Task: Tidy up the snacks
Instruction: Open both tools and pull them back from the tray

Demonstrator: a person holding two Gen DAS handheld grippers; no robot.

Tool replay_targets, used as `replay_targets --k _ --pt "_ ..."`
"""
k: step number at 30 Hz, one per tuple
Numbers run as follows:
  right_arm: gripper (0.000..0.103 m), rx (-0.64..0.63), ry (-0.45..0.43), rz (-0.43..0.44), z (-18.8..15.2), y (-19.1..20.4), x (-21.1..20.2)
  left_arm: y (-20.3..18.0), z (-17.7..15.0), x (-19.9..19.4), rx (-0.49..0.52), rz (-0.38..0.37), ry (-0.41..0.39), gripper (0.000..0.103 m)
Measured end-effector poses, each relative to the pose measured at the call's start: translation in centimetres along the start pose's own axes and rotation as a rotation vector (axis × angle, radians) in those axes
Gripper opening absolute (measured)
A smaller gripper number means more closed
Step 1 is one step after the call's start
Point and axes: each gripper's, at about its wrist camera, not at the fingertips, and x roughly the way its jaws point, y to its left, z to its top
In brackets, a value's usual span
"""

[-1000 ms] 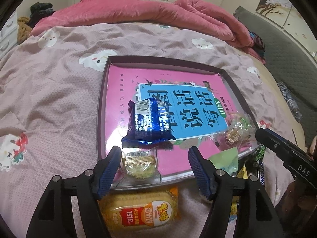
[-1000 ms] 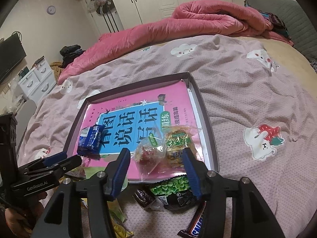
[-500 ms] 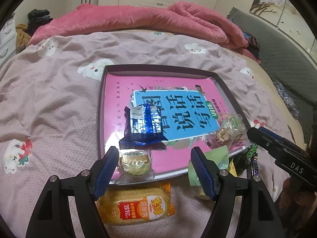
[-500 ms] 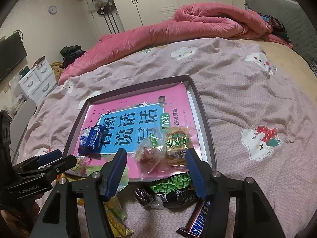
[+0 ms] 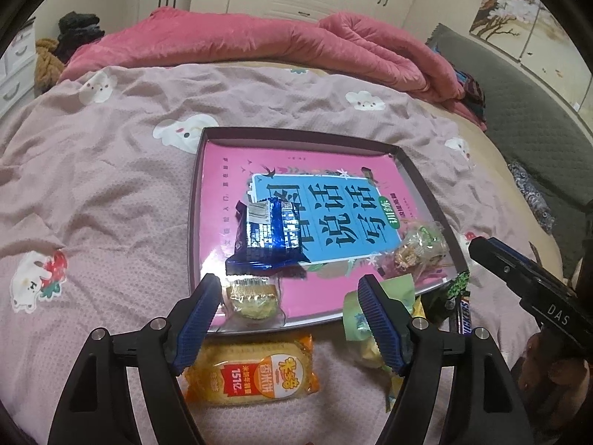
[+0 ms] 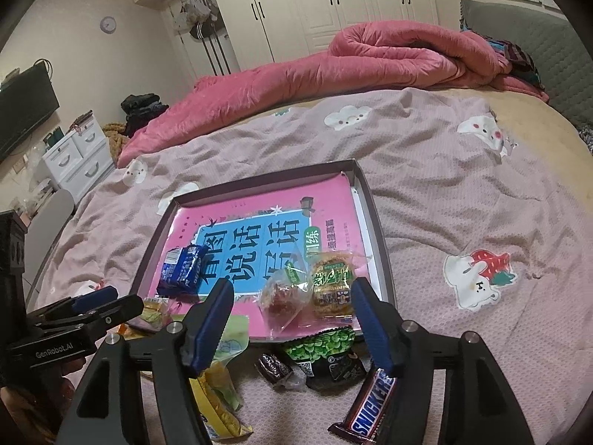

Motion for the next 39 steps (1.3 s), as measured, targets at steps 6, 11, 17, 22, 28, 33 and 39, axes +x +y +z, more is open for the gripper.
replay_targets --k 6,11,17,22,28,33,39 --pt "0.068 0.006 -0.016 0.000 0.1 -0.4 -0.8 -0.2 0.1 -1.0 0.004 -0.005 -0.019 0.078" --pt "0.068 0.013 -0.028 -0.002 0.2 -0.8 -1.4 -0.6 0.1 -1.9 0.014 -0.013 -0.032 0.078" --pt "0.068 0.019 -0.044 -0.003 0.3 -1.1 -2.2 -1.0 0.1 -2.7 0.021 -0.027 -0.044 0.078" --pt "0.069 0.013 -0.055 -0.002 0.1 -1.0 -2.8 -1.3 -0.1 -3.3 0.026 -0.052 -0.045 0.078" --pt "0.069 0.000 -0.063 0.005 -0.2 -1.0 -3.4 -2.1 -0.7 -3.7 0.048 -0.075 -0.034 0.078" --pt "0.069 -0.005 -0.068 0.008 -0.6 -1.1 -3.8 -2.7 -1.3 -3.7 0.063 -0.091 -0.022 0.078" --pt "0.069 0.011 -0.065 0.012 -1.3 -1.7 -4.3 -3.1 -2.0 -3.9 0.069 -0.096 -0.011 0.078"
